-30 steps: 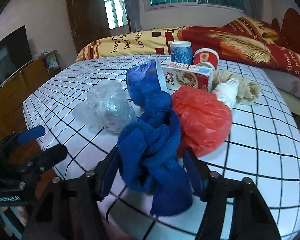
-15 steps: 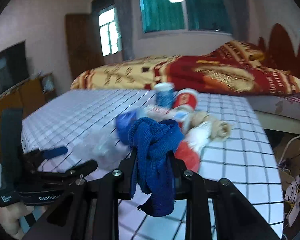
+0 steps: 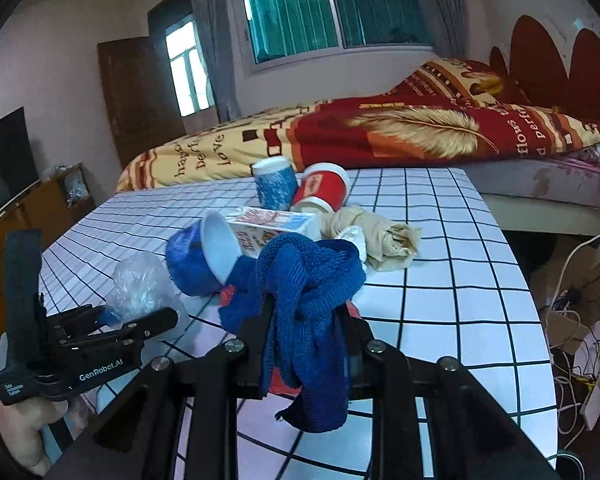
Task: Collect trash
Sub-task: 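Grasp clear plastic bag with left tool while right tool grasps blue cloth, then carry plastic bag and blue cloth over bin and release both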
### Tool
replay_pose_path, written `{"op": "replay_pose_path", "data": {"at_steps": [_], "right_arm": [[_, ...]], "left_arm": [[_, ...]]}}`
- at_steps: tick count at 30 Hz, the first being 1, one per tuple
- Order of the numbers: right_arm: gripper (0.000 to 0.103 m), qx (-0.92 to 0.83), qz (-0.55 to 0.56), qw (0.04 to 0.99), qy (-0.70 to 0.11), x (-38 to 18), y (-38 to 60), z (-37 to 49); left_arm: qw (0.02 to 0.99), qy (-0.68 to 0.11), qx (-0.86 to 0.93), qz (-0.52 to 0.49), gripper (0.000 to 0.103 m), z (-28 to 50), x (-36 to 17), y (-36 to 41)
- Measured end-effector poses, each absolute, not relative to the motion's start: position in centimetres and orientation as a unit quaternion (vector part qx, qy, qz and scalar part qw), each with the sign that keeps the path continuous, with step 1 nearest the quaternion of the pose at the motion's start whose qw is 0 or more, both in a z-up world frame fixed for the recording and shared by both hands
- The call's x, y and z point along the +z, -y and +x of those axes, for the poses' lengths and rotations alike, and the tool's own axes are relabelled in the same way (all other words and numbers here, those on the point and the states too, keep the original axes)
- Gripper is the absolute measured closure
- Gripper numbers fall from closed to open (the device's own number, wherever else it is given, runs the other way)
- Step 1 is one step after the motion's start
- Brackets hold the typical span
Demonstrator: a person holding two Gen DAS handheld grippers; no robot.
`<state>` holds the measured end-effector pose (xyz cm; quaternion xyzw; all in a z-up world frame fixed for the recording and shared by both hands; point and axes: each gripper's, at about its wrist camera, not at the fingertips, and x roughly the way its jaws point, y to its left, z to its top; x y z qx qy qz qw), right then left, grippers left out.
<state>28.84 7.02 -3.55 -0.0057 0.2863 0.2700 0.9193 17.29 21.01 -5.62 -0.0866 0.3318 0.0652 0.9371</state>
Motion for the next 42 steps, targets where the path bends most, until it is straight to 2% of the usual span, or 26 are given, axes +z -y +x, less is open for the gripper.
{"op": "replay_pose_path", "data": {"at_steps": [8,22,42], "right_arm": [[0.077,0.281,-0.004,0.924,-0.259,-1.4,-6.8,26.5],[0.077,0.243,-0.008,0.941,-0.237,2.1,-1.6,20.9],[0.077,0.123,0.003,0.955,-0.269,0.9,11.7,15.4]], "left_arm": [[0.946,-0.304,0.07,-0.086,0.055,15.1,-2.5,-20.4],[0.951,-0.299,0.029,-0.071,0.055,12.1,-0.5,-15.8],[0.946,-0.313,-0.081,-0.028,0.055,11.0,-0.5,-4.6]]}}
